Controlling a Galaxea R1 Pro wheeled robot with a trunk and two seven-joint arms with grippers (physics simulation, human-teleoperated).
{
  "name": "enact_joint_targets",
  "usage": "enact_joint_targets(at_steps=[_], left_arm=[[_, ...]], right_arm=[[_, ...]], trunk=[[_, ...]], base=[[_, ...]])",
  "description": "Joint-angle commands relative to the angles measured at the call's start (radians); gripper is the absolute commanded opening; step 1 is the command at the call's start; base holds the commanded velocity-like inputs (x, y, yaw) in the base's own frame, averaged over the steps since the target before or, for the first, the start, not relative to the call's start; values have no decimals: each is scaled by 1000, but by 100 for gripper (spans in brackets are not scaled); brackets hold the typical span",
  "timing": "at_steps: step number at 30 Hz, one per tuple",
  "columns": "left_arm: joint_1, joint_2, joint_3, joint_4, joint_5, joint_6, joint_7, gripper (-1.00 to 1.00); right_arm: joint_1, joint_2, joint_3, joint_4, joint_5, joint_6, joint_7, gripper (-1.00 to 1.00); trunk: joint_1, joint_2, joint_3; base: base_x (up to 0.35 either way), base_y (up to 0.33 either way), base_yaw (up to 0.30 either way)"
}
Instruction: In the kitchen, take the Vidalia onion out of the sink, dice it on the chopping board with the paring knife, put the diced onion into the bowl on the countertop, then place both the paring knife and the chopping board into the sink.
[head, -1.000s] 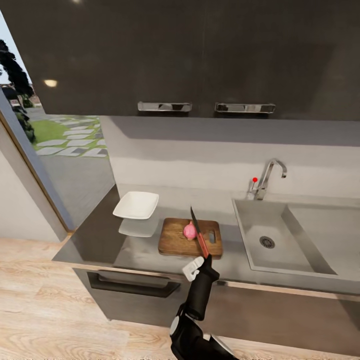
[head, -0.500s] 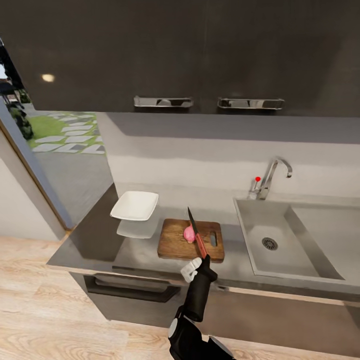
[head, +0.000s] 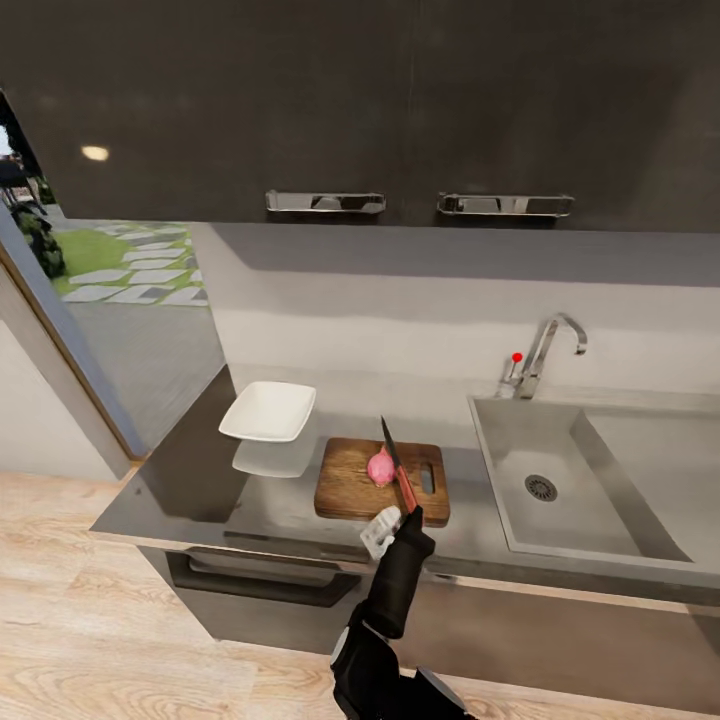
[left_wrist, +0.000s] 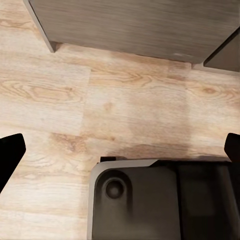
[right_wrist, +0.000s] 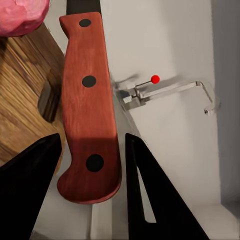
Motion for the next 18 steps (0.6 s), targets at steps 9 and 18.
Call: enact_joint_targets(at_steps=[9, 18], left_arm=[[0, 1, -5, 3, 6, -3, 7, 100], [0, -2, -5, 6, 6, -3, 7, 100]], right_arm=[[-1, 0, 2, -63, 51, 72, 98, -100], [-1, 0, 2, -64, 78, 75, 101, -100]], trunk=[[1, -2, -2], [1, -2, -2]], base=[[0, 0, 0], [0, 0, 0]])
